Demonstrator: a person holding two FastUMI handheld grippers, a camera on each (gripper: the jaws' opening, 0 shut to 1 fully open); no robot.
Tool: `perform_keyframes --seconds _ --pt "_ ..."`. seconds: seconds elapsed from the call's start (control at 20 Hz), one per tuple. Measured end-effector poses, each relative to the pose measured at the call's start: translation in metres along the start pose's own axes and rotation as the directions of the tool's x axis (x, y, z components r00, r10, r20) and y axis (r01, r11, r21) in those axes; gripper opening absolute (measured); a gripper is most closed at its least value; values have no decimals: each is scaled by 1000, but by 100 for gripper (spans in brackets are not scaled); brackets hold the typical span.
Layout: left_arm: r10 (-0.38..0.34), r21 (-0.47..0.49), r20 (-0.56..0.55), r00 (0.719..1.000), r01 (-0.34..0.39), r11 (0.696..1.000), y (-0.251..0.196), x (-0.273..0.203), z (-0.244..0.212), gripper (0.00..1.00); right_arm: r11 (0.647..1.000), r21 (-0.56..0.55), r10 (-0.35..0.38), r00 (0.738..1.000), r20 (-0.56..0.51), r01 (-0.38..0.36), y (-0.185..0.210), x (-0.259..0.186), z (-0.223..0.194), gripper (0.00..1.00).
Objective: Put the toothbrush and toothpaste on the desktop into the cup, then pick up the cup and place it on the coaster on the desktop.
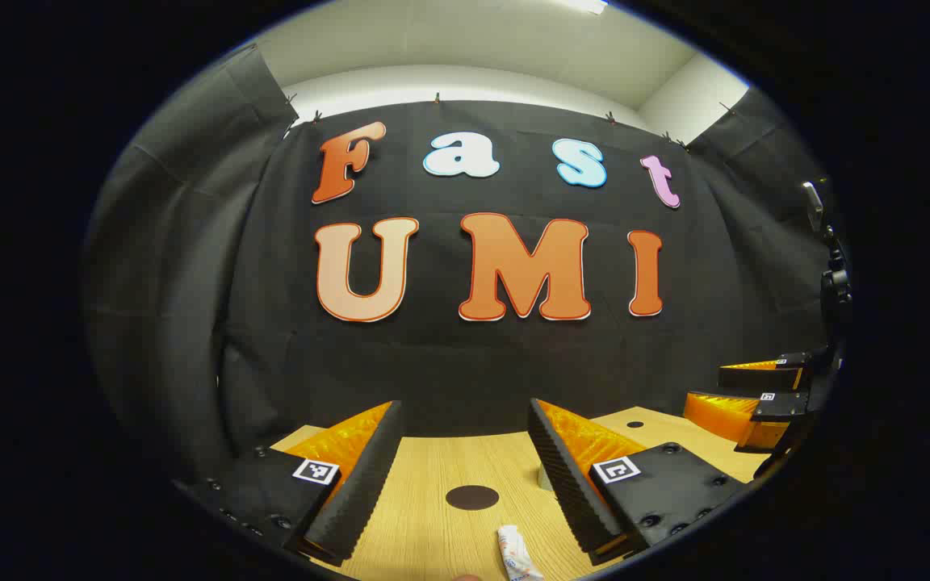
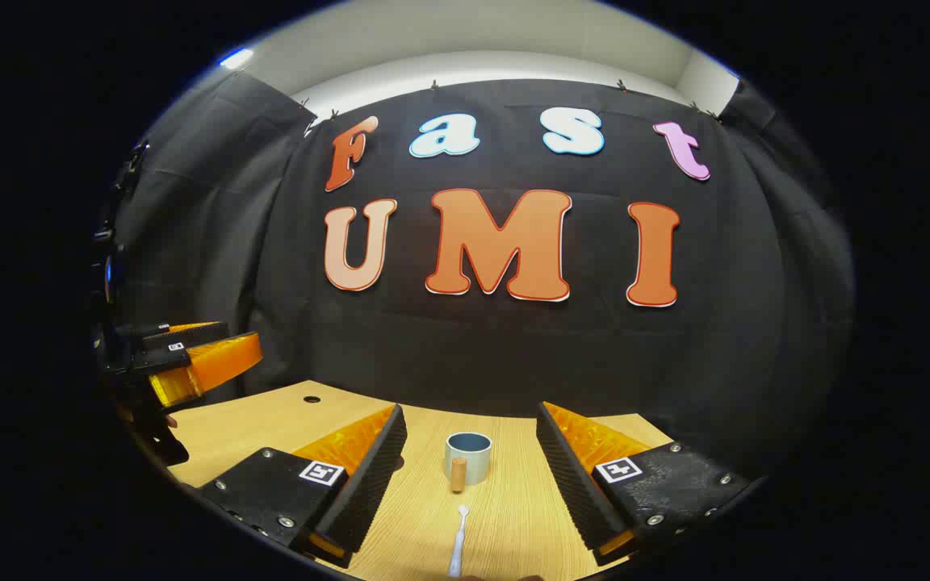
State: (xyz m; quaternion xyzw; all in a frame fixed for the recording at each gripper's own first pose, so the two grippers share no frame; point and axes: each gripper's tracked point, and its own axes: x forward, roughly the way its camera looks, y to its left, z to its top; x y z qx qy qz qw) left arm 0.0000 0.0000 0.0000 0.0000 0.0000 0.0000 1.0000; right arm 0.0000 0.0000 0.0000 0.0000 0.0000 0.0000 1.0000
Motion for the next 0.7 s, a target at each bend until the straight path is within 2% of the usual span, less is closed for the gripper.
perform_keyframes --seconds 0.25,0.45,0.7 --pt "8 19 12 1000 -8 1000 6 4 1 98 1000 -10 -17 1000 -11 17 -3 7 -6 97" --pt "37 52 17 999 -38 998 20 12 9 99 999 -26 -23 997 -68 21 -14 12 -11 97" --pt "10 19 -11 1000 -10 1000 14 22 11 98 1000 -8 -22 995 -100 22 -25 15 -6 98"
